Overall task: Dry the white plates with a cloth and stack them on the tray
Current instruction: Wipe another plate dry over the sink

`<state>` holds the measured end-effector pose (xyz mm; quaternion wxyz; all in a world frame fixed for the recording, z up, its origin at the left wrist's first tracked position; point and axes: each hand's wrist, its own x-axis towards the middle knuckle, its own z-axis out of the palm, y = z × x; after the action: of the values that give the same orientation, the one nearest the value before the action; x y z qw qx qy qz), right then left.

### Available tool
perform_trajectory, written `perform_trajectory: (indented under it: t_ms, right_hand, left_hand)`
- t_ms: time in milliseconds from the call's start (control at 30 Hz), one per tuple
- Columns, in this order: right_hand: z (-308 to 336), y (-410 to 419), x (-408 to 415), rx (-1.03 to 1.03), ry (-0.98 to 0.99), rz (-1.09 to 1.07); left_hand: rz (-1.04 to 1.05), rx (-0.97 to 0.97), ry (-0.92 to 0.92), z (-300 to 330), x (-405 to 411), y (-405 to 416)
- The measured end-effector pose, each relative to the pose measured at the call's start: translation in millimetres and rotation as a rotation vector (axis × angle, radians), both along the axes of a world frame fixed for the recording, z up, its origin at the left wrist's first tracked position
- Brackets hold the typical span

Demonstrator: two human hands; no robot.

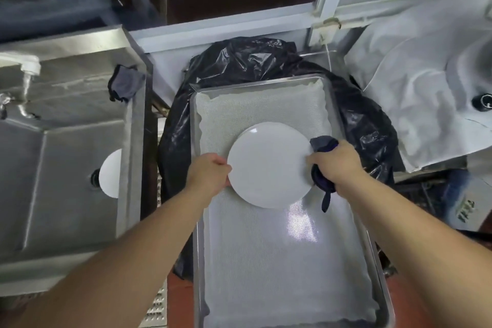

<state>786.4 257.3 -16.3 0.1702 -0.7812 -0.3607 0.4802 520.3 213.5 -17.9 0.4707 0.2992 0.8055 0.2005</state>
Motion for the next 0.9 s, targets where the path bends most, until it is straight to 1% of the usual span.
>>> perform_trajectory:
  t_ms: [167, 400, 533, 667, 900]
  right_hand:
    - [-4.4, 11.4, 0.7, 0.019, -0.088, 0.04]
    - [-7.8, 18.0, -1.0, 0.028, -0.164, 0.118]
    - [-6.8, 17.8, -2.2, 0.013, -0.215, 0.172]
    - [-6.3, 14.5, -3.1, 0.026, -0.268, 0.245]
    - [-7.6, 8.0, -10.3, 0.095, -0.433, 0.371]
  left_hand:
    - [-0.111, 0.017, 0.13, -4.4, 4.5, 8.3]
    - [-0.152, 0.041, 0.261, -9.6, 11.3, 13.6]
    - [-0.156, 0.034, 0.295, -12.9, 13.4, 14.4]
    - [-0.138, 0.039, 0.284, -15.9, 12.9, 14.1]
    - [-0.143, 0.039, 0.306, -17.5, 13.2, 14.6]
